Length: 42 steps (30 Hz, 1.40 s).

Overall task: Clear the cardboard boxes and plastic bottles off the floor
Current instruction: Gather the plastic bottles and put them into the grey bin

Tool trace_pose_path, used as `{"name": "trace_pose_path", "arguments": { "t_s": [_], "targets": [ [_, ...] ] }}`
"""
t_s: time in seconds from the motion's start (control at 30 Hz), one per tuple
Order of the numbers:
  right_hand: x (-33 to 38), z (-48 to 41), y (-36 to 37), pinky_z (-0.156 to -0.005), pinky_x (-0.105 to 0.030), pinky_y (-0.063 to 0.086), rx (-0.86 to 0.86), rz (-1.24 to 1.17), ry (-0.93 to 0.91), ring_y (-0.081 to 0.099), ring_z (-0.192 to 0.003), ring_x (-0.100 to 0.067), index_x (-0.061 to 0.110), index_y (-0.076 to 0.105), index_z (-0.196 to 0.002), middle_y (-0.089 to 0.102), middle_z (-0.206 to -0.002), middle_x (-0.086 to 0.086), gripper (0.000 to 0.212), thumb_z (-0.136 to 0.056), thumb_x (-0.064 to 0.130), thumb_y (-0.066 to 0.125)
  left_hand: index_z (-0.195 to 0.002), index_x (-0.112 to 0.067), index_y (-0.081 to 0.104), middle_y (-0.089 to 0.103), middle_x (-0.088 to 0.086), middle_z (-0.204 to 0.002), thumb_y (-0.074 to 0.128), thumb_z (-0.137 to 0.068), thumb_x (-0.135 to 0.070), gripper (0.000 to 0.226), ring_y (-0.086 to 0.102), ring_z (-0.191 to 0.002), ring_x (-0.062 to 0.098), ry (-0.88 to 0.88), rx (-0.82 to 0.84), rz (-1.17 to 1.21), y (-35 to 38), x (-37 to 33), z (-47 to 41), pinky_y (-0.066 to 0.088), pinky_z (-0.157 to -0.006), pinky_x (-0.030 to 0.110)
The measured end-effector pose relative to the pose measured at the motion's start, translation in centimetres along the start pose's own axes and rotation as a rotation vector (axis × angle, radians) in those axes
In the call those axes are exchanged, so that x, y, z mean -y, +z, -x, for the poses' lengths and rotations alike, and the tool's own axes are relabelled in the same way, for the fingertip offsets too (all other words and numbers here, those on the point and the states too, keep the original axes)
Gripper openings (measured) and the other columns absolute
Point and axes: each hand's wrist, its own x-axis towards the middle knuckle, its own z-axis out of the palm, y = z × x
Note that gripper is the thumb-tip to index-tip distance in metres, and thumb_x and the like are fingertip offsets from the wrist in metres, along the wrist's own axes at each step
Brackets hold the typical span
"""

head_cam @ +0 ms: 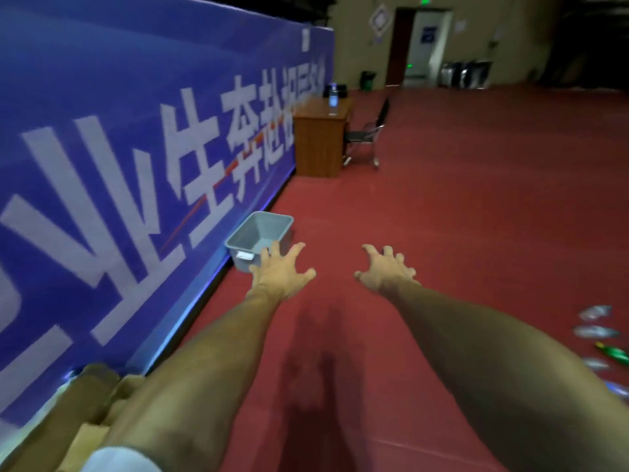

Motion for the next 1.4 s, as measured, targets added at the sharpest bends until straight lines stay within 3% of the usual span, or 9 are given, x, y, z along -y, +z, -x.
{"name": "trace_pose_path", "arguments": {
  "t_s": [0.27, 0.67, 0.93, 1.2, 1.4],
  "targets": [
    [-24.1, 6.4, -5.6, -0.106, -0.057, 0.034, -0.080, -0.022, 0.341, 0.030, -0.139, -0.035, 0.038, 0.021, -0.156, 0.028, -0.155, -0.008, 0.073, -0.094, 0.052, 0.056, -0.152, -0.046, 0.027, 0.012, 0.011, -0.164, 0.050, -0.090, -0.060, 0.068, 0.015, -0.148, 0.032, 0.344, 0.101, 0.017, 6.8, -24.0, 2.8, 0.024, -0.112, 0.058],
    [-47.7, 11.2, -8.9, -0.108, -0.061, 0.034, -0.170, -0.092, 0.747, 0.028, -0.142, -0.037, 0.041, 0.026, -0.152, 0.025, -0.158, -0.008, 0.071, -0.090, 0.057, 0.057, -0.152, -0.045, 0.027, 0.009, 0.012, -0.165, 0.053, -0.090, -0.057, 0.068, 0.011, -0.150, 0.033, 0.763, 0.271, 0.008, 16.9, -50.4, 3.5, 0.020, -0.115, 0.062],
    [-59.0, 6.3, -10.3, -0.106, -0.062, 0.032, -0.186, -0.089, 0.876, 0.029, -0.141, -0.037, 0.039, 0.024, -0.153, 0.029, -0.155, -0.010, 0.066, -0.095, 0.060, 0.048, -0.151, -0.043, 0.029, 0.010, 0.011, -0.164, 0.053, -0.090, -0.056, 0.067, 0.011, -0.149, 0.034, 0.901, 0.372, -0.017, 24.7, -63.4, -1.6, 0.022, -0.115, 0.062],
    [-65.6, 1.4, -9.2, -0.109, -0.063, 0.030, -0.106, -0.189, 0.967, 0.024, -0.144, -0.038, 0.039, 0.015, -0.157, 0.019, -0.162, -0.010, 0.077, -0.093, 0.063, 0.051, -0.151, -0.043, 0.029, 0.009, 0.011, -0.165, 0.053, -0.091, -0.056, 0.066, 0.009, -0.150, 0.033, 0.950, 0.437, -0.089, 28.8, -71.1, -6.4, 0.020, -0.115, 0.062],
    [-70.9, -3.6, -9.9, -0.107, -0.062, 0.034, -0.071, -0.200, 0.967, 0.029, -0.141, -0.038, 0.037, 0.018, -0.155, 0.026, -0.157, -0.011, 0.070, -0.096, 0.056, 0.050, -0.149, -0.043, 0.033, 0.014, 0.010, -0.163, 0.052, -0.089, -0.058, 0.064, 0.013, -0.147, 0.033, 0.960, 0.402, -0.104, 31.6, -77.1, -10.4, 0.024, -0.111, 0.063]
  ]
}}
